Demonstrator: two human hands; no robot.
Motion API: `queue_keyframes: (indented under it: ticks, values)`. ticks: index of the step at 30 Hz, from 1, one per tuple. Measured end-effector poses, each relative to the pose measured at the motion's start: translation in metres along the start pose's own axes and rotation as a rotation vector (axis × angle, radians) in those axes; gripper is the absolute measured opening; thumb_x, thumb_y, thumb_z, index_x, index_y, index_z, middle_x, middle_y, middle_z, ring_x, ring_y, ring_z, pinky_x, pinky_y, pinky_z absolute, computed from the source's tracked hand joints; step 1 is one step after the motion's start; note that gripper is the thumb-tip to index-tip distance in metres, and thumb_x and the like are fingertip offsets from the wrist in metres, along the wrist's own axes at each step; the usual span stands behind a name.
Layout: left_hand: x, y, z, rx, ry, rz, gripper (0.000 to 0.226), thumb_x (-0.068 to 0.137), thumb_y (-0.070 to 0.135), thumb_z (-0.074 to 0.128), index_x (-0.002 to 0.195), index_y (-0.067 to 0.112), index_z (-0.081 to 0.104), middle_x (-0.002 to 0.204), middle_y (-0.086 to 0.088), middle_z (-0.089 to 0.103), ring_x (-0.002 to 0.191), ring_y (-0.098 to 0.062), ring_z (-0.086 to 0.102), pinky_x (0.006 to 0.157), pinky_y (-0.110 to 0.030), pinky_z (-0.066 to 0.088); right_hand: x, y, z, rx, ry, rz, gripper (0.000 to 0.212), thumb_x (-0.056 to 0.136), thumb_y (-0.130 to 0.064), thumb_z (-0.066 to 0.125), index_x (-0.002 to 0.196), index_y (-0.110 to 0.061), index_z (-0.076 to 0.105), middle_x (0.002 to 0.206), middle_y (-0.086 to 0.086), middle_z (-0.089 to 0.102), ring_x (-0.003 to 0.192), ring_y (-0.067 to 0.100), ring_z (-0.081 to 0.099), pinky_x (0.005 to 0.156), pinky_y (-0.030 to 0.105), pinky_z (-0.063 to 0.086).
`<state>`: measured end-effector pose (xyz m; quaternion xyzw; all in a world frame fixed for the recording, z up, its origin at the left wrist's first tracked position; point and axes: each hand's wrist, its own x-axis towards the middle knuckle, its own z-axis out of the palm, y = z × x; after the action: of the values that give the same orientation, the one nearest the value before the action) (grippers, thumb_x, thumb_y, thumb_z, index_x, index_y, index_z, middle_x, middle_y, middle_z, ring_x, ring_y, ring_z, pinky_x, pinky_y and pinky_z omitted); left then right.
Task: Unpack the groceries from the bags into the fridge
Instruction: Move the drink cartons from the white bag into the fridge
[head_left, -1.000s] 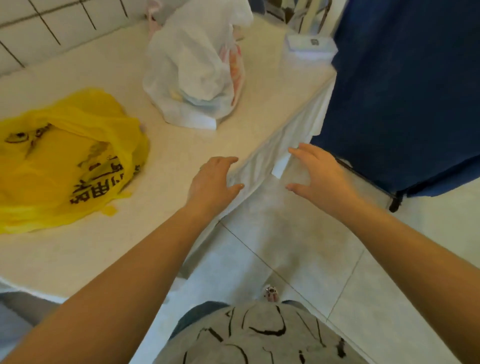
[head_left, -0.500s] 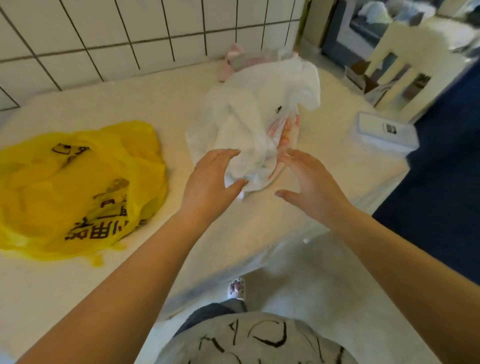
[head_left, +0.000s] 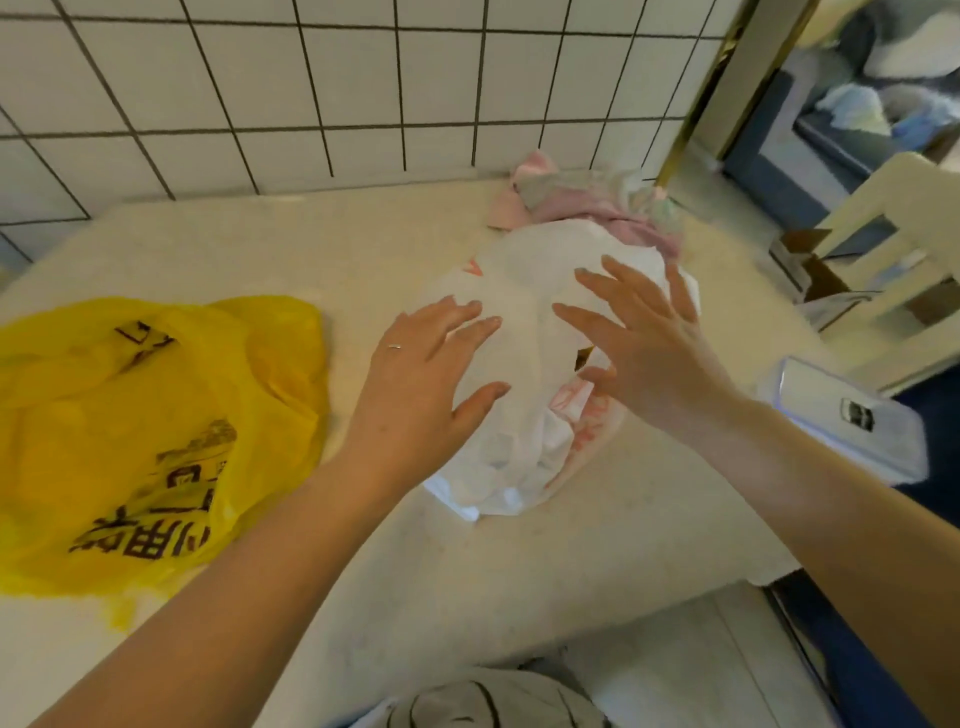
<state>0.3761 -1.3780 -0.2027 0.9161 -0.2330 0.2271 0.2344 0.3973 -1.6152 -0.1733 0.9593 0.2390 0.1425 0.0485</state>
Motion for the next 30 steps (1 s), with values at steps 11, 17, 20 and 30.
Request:
queue_keyframes:
  ticks: [11,17,20,30]
  values:
    - [0.034,0.019,0.033,0.386,-0.225,-0.09,0.054,0.074,0.042,0.072,0.123,0.024,0.059,0.126,-0.006,0.061,0.124,-0.027,0.051,0.105,-0.064,0.011,0.058,0.074,0.015,-0.07,0.051,-0.383,0.022,0.072,-0.018,0.077,0.089,-0.02,0.062,0.07,-0.003,0.065,0.068,0.021,0.065,0.107,0.06,0.019]
    - [0.051,0.02,0.023,0.444,-0.073,-0.143,0.024,0.083,0.028,0.064,0.103,0.015,0.069,0.082,-0.005,0.07,0.074,-0.027,0.069,0.101,-0.056,0.033,0.092,0.089,-0.001,0.158,-0.165,-0.487,0.013,0.093,-0.033,0.052,0.088,-0.021,0.052,0.074,-0.005,0.065,0.078,0.02,0.059,0.107,0.033,0.027]
    - [0.062,0.029,0.012,0.347,-0.044,-0.361,0.027,0.092,0.028,0.051,0.116,0.017,0.06,0.101,-0.009,0.068,0.087,-0.033,0.065,0.079,-0.043,0.051,0.108,0.098,-0.007,0.276,-0.237,-0.562,0.01,0.091,-0.033,0.053,0.095,-0.024,0.056,0.088,-0.007,0.067,0.082,0.016,0.06,0.081,0.038,0.047]
    - [0.086,0.009,0.006,0.371,0.091,-0.365,0.031,0.084,0.016,0.038,0.102,0.021,0.063,0.111,-0.001,0.062,0.089,-0.029,0.062,0.064,-0.032,0.05,0.131,0.115,0.011,0.334,-0.604,-0.707,0.031,0.085,-0.043,0.061,0.116,-0.041,0.058,0.142,-0.017,0.04,0.13,0.003,0.036,0.102,0.019,0.023]
